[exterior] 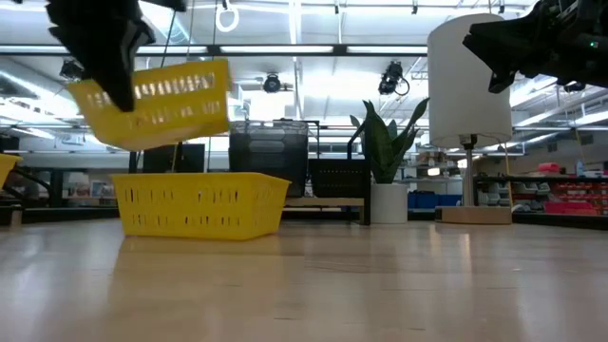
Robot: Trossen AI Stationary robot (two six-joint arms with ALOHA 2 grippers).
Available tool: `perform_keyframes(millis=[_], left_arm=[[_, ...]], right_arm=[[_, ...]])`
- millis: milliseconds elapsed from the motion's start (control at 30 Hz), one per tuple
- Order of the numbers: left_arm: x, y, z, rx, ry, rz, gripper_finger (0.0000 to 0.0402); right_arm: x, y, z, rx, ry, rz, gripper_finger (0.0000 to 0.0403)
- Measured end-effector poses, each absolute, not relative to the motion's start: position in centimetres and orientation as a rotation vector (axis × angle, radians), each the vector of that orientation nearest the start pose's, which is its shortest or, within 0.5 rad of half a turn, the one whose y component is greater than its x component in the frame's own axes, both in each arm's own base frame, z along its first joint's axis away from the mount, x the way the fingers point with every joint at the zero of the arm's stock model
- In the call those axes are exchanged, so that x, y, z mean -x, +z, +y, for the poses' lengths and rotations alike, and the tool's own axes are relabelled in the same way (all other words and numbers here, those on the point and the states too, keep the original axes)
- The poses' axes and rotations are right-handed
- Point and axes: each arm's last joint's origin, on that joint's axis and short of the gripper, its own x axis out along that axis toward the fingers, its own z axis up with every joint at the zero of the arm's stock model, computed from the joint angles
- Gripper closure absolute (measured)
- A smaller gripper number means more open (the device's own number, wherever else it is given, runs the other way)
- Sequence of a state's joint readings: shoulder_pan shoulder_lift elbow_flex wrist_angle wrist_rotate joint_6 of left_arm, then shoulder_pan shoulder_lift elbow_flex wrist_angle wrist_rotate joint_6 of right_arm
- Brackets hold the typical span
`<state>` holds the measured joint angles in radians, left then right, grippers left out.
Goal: Stack baskets on shelf by color
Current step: Stack the top left yellow bin on the top right yellow bin, then stack the bottom yellow bin on the top yellow bin
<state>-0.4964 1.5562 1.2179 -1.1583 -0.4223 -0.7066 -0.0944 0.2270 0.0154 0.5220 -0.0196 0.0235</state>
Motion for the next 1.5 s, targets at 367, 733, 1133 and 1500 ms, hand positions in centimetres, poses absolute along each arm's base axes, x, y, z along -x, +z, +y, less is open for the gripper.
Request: perform_keyframes(millis=[367,733,1133,1500], left_arm=[[-27.8,23.1,-13.4,-0.117,0.256,1.152,0.0395],[-28.6,20.7,-13.5,-0.185,0.202,1.273,0.0388],[-28.2,20.8,-13.4,-0.156,0.198,1.315,0.0271],[-27.4,21.4,-15.1,0.198,0.072,1.486,0.0261]], right_arm=[[-10.7,20.0,-1.0,-0.005,-0.071,-0.311,0.0294],[-10.7,20.0,-1.0,-0.006,-0.070,-0.311,0.0294],[-10.7,20.0,-1.0,-0.005,-0.070,-0.311,0.0294],[-10.7,20.0,-1.0,-0.005,-0.070,-0.311,0.0294]])
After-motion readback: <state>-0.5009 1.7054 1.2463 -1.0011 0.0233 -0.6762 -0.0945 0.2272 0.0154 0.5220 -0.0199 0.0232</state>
